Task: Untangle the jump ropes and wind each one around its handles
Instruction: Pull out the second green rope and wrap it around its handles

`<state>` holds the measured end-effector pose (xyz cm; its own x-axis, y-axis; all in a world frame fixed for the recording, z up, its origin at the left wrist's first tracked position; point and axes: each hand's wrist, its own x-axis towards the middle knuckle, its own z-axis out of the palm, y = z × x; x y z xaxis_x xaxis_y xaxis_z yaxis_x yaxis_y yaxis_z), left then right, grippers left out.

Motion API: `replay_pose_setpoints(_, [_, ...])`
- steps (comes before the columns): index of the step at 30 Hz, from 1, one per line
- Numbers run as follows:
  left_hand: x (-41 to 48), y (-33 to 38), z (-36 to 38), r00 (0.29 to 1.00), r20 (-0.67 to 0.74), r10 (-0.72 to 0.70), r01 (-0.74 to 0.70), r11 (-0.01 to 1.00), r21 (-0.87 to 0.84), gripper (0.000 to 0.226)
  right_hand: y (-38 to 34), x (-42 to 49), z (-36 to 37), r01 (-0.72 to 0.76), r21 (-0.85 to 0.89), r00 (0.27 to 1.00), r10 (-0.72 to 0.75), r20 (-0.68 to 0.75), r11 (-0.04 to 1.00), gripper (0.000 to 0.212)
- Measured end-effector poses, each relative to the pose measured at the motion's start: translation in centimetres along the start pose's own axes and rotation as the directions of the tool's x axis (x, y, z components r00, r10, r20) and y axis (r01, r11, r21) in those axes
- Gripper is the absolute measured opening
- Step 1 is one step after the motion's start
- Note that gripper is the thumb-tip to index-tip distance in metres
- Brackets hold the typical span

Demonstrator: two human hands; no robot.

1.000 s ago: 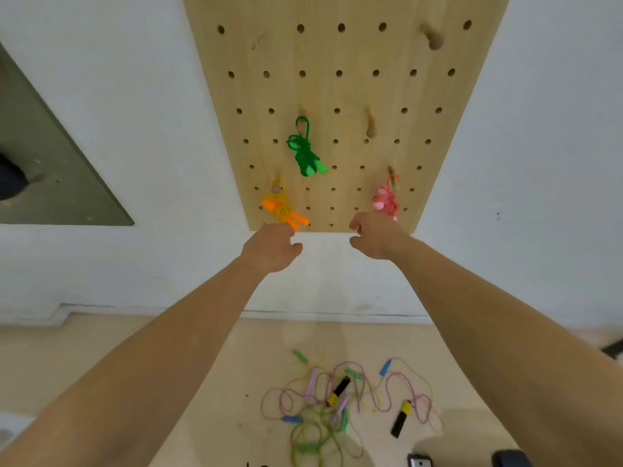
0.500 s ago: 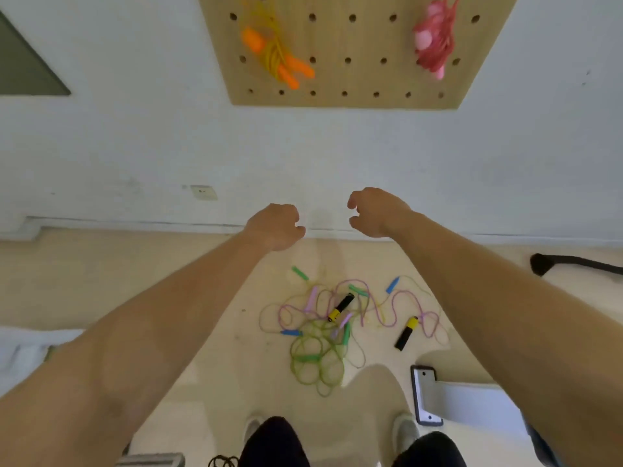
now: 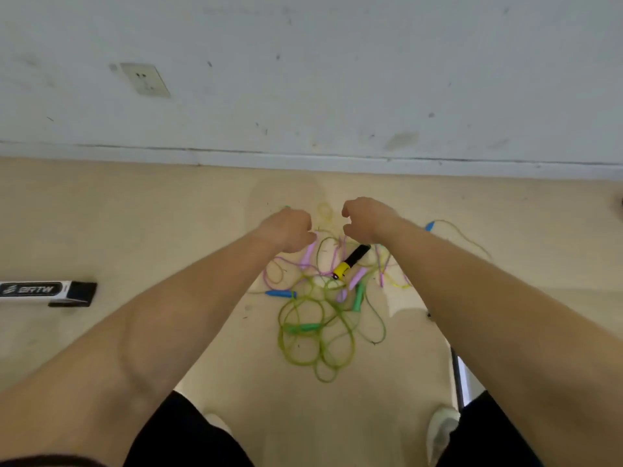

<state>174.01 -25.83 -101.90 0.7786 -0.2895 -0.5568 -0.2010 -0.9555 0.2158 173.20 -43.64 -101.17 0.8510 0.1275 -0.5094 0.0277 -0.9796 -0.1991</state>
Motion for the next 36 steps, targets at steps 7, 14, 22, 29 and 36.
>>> replay_pose_setpoints(7, [2.7, -3.7, 10.6, 0.992, 0.070, -0.108, 0.110, 0.994, -0.020, 0.039, 0.9, 2.3, 11.5, 0.007, 0.008, 0.998, -0.008, 0.058, 1.000, 0.042])
replay_pose_setpoints(14, [2.5, -2.7, 20.3, 0.991, 0.134, -0.021, 0.030, 0.997, -0.068, 0.026, 1.9, 1.1, 20.4, -0.027, 0.158, 0.988, 0.002, 0.156, 0.987, 0.036])
replay_pose_setpoints(22, [4.0, -4.7, 31.1, 0.990, 0.138, 0.017, -0.042, 0.983, 0.179, 0.035, 3.2, 2.4, 30.0, -0.137, 0.397, 0.971, 0.043, 0.236, 0.907, 0.041])
replay_pose_setpoints(29, [4.3, -4.4, 31.7, 0.996, 0.087, 0.000, -0.018, 0.978, 0.208, 0.022, 3.4, 1.8, 31.3, -0.184, 0.526, 0.973, 0.080, 0.215, 0.831, 0.035])
replay_pose_setpoints(36, [2.1, -3.6, 30.1, 0.993, 0.115, 0.024, -0.039, 0.991, 0.129, 0.026, 4.1, -0.3, 26.8, -0.171, 0.549, 0.980, 0.085, 0.178, 0.818, 0.038])
